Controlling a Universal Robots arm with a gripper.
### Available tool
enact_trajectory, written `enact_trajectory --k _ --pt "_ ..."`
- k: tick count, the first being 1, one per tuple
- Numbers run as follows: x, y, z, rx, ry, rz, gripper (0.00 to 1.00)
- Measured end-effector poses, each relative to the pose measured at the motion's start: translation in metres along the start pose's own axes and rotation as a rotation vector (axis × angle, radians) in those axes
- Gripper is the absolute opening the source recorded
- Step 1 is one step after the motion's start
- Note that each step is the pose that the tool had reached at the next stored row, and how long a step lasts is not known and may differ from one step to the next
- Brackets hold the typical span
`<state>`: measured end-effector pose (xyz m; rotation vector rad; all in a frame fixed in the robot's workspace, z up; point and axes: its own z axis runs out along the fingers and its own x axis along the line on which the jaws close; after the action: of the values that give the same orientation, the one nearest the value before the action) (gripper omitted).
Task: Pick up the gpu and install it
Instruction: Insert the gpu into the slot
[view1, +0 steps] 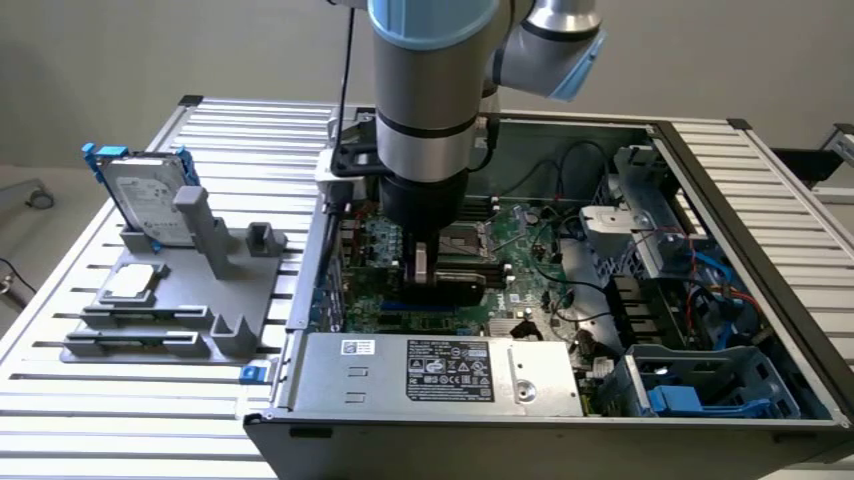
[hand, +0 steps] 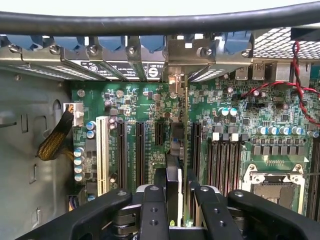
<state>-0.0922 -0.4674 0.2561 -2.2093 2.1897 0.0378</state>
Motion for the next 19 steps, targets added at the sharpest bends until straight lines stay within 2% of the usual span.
enact_trajectory --k 4,7,19 --pt "0.0006 0.0000 0.0006 -0.0002 -0.0066 -0.005 0.27" --pt "0.0018 0.0000 0.0012 -0.0001 -0.0093 -0.007 0.27" --pt "0.0033 0.0008 0.0031 -0.0008 -0.0127 -0.008 0.27"
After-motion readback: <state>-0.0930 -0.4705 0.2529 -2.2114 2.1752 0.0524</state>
